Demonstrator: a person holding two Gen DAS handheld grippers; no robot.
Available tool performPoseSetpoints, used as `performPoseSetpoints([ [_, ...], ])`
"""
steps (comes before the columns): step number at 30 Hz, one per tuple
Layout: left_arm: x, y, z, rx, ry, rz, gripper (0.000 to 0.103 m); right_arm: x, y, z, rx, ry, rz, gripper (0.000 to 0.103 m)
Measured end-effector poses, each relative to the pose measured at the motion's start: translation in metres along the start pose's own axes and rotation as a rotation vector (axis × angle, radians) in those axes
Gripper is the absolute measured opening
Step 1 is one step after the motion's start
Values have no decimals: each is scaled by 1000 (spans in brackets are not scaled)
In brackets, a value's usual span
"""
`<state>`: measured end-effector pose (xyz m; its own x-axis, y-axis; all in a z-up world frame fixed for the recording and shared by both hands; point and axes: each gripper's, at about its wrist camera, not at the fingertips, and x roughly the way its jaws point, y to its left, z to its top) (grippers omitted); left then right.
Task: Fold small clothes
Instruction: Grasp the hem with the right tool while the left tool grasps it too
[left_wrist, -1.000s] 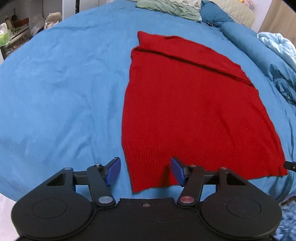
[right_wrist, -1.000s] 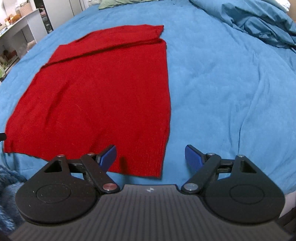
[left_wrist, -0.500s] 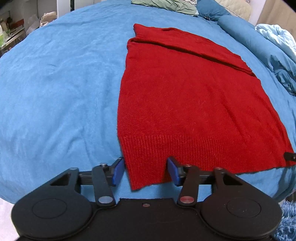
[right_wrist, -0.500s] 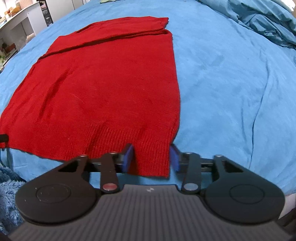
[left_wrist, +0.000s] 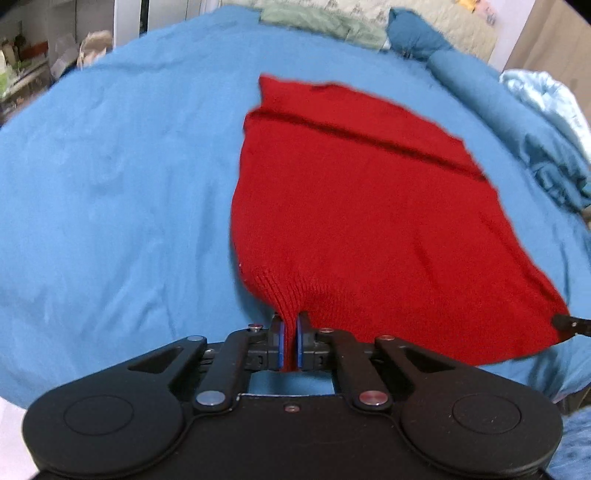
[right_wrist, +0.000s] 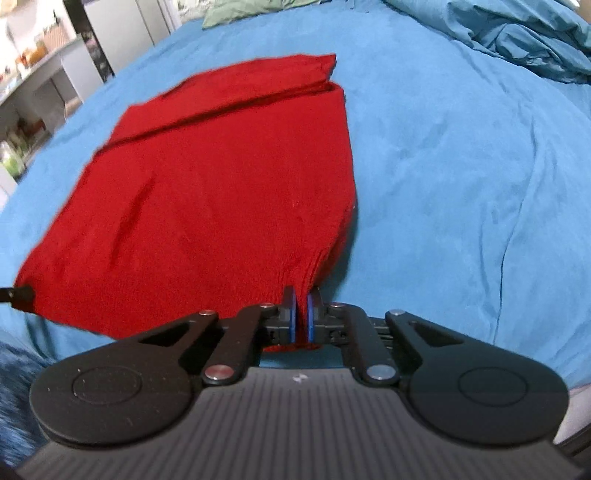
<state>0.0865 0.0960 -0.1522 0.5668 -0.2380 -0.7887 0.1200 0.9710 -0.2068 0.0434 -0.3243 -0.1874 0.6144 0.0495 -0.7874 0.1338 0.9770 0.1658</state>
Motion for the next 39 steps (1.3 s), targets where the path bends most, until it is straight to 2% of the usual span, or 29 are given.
performPoseSetpoints([
  [7, -39, -9, 42, -41, -139, -78, 6, -39, -3, 42, 79, -89, 102, 20],
  [13, -34, -2, 115, -150, -247, -156, 6, -58, -1, 113, 81, -206, 163, 20],
  [17, -12, -3, 179, -148, -313, -155, 5, -47, 6, 176, 66, -279, 197, 20],
  [20, 17, -1, 229, -171, -339, -163, 5, -24, 14, 229, 28, -322, 191, 20],
  [22, 42, -2, 260, -168, -349, -142, 5, -1, 17, 264, 17, -336, 175, 20],
  [27, 121, 4, 310, -202, -325, -123, 5, 82, 21, 325, 3, -278, 59, 20],
  [32, 196, 11, 315, -251, -274, -98, 5, 181, 14, 337, -3, -198, 5, 20],
  [35, 215, 19, 315, -291, -274, -109, 5, 215, 7, 336, 8, -198, 0, 20],
  [39, 225, 26, 325, -296, -291, -87, 5, 238, 4, 349, -11, -227, -8, 20],
])
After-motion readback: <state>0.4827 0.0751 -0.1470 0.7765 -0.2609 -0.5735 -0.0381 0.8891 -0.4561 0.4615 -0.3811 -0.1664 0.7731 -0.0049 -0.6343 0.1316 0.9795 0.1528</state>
